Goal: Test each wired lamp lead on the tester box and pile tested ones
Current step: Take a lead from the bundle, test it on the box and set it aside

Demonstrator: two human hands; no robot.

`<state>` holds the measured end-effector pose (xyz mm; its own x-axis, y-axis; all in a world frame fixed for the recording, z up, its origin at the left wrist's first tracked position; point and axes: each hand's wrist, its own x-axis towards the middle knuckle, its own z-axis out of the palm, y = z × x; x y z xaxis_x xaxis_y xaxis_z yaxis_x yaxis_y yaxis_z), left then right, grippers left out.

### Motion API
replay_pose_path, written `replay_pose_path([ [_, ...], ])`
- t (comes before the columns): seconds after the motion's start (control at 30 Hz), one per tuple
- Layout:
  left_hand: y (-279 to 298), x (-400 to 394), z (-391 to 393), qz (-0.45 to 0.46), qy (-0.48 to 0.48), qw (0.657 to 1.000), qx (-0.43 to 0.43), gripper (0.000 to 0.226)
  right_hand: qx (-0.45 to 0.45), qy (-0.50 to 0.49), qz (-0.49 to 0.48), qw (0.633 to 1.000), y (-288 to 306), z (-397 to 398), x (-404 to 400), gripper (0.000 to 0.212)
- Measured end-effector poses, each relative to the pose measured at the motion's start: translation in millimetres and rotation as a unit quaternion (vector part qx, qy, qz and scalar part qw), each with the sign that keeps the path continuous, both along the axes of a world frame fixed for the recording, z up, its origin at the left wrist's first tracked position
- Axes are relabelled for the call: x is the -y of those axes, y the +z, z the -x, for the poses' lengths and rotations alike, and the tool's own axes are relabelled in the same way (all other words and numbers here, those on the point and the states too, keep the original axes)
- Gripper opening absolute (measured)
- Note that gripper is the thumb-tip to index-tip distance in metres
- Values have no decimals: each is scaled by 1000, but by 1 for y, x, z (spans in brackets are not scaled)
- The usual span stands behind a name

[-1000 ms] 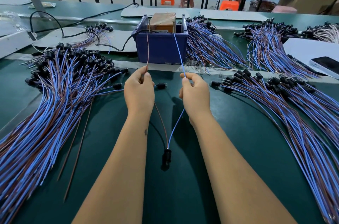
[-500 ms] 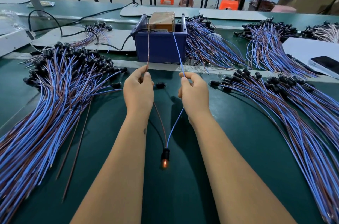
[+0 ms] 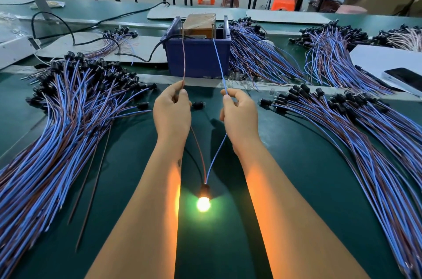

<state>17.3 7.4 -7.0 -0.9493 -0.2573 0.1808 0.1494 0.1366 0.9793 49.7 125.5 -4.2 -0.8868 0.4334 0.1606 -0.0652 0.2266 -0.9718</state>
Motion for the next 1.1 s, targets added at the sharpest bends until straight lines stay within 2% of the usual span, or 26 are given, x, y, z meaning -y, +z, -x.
replay_pose_path([
  [0.2,1,0,-1,2,0,1000,-1,25,3,2,1,1000,1,-1,1,21],
  [0.33,3,0,-1,-32,-13,999,24,16,-4,-1,27,1000,4,-3,2,17],
  [0.5,8,-3,-6,-106,-95,989,47,10,-39,35,62,997,8,-6,5,8],
  [0.63,11,-8,-9,-114,-153,981,38,17,-47,91,27,994,7,-6,8,14],
  [0.7,12,-9,-11,-107,-169,979,35,19,-38,115,13,993,6,-6,10,10],
  [0.77,11,-8,-11,-98,-168,980,42,19,-32,138,19,990,6,-7,10,10],
  [0.93,12,-3,-8,-134,-126,981,61,20,-2,171,109,979,9,-7,3,26],
  [1.1,13,0,-7,-163,-130,977,48,16,4,200,60,978,8,-8,-4,15],
])
